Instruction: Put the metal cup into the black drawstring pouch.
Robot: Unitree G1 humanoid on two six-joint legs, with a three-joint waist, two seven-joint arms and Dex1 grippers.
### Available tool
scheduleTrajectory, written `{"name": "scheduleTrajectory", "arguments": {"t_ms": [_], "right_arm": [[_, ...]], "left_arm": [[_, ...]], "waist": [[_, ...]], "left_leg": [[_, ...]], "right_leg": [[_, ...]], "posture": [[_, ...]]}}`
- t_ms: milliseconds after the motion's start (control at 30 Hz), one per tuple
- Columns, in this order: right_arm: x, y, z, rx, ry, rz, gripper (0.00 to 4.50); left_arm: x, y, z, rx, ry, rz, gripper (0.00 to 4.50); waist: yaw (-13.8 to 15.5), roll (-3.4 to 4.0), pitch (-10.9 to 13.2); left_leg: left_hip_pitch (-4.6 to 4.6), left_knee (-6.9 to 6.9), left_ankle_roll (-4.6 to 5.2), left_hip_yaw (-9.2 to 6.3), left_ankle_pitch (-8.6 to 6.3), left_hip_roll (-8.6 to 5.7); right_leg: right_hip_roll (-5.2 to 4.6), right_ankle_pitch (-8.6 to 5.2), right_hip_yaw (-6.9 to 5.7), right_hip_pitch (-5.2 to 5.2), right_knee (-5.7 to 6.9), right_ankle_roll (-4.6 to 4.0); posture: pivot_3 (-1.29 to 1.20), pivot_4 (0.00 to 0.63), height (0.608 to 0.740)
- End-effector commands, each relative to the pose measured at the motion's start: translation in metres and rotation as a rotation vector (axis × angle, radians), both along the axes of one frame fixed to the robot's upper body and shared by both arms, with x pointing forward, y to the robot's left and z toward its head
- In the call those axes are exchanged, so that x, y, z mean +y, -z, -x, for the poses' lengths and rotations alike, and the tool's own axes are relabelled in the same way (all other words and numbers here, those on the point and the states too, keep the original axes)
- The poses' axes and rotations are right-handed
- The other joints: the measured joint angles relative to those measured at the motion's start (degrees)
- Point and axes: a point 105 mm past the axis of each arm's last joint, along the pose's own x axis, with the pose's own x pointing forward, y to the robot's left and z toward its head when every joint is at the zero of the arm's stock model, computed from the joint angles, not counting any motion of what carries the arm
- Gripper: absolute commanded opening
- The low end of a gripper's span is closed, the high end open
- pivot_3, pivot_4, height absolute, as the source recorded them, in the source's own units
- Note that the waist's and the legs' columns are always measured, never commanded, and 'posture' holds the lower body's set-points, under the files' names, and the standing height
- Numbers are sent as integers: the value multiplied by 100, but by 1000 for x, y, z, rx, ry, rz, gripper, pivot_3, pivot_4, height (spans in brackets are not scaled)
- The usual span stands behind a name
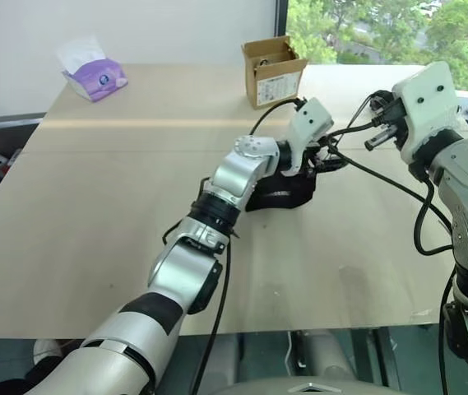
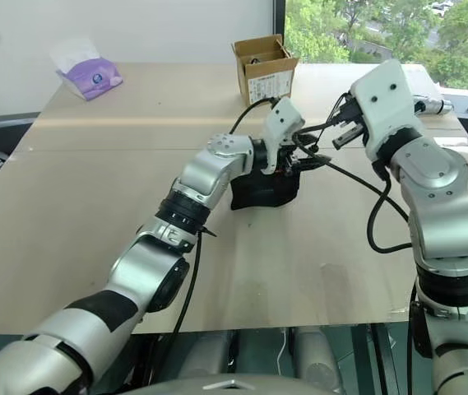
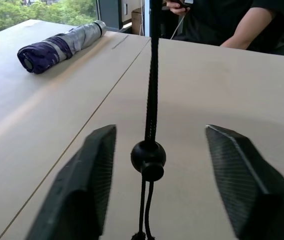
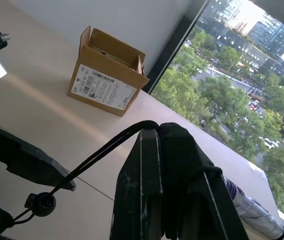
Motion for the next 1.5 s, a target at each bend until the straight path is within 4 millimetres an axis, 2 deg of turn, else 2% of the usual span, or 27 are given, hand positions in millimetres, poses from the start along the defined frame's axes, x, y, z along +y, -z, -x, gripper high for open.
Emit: {"name": "scheduleTrajectory", "arguments": {"t_ms": [33,100,133,267,367,467,567,667,700,1000,1333,1433,1500], "right_arm": [[-1,-11,6,-44,3,18,0],[-3,-10,5,-40,9,17,0],[-4,-10,5,-39,13,15,0],[-15,-16,0,-49,48,-2,0],[-20,-23,-3,-68,51,1,0],[-18,-30,-3,-82,27,1,0],[-15,-30,-2,-82,7,7,0],[-9,-31,0,-85,-20,8,0],[-7,-31,0,-86,-29,7,0],[0,-34,5,-93,-49,1,0],[5,-37,10,-96,-64,-1,0],[5,-37,11,-96,-66,-2,0],[6,-37,11,-95,-67,-1,0]], "left_arm": [[-5,-19,4,-39,34,37,1116],[-3,-14,3,-28,25,21,160],[-2,-10,2,-24,19,9,32],[6,10,1,12,5,-53,32],[9,18,1,34,-8,-61,32],[9,5,2,14,-9,4,32],[11,-13,5,10,4,83,839],[10,-18,5,-9,-6,89,2219],[9,-17,5,-9,-4,85,2443],[1,-6,1,-21,-10,21,2443],[-8,-5,-5,-9,-8,35,2443],[-9,-5,-4,-4,0,35,1606],[-9,-5,-4,-1,8,32,615]], "waist": [[0,0,0],[-2,0,0],[-3,0,0],[-5,0,0],[-9,0,0],[-10,4,2],[-10,4,3],[-10,4,3],[-4,4,3],[-2,4,3],[-2,4,3],[-2,4,3],[-3,4,3]], "left_leg": [[1,0,0,0,0,0],[1,0,0,0,0,0],[1,0,0,0,0,0],[1,0,0,0,0,0],[2,0,0,1,0,0],[2,0,0,0,0,0],[0,-1,0,0,0,0],[0,-1,0,0,0,1],[0,-1,0,1,0,0],[0,0,0,1,0,0],[0,0,0,1,0,0],[0,0,0,1,0,0],[0,0,0,0,0,0]], "right_leg": [[0,0,0,0,1,0],[0,0,0,0,1,0],[0,0,0,0,1,0],[0,0,0,0,1,0],[0,0,1,0,2,0],[0,0,1,0,2,0],[0,0,1,-2,1,0],[0,0,1,-2,-1,0],[0,0,1,-2,0,0],[0,0,1,-2,2,0],[0,0,1,-2,1,0],[0,0,1,-2,1,0],[0,0,1,-2,2,0]], "posture": [[0,150,740],[0,150,740],[0,150,740],[0,150,740],[0,150,740],[0,150,740],[0,150,740],[0,150,740],[0,150,740],[0,150,740],[0,150,740],[0,150,740],[0,150,740]]}}
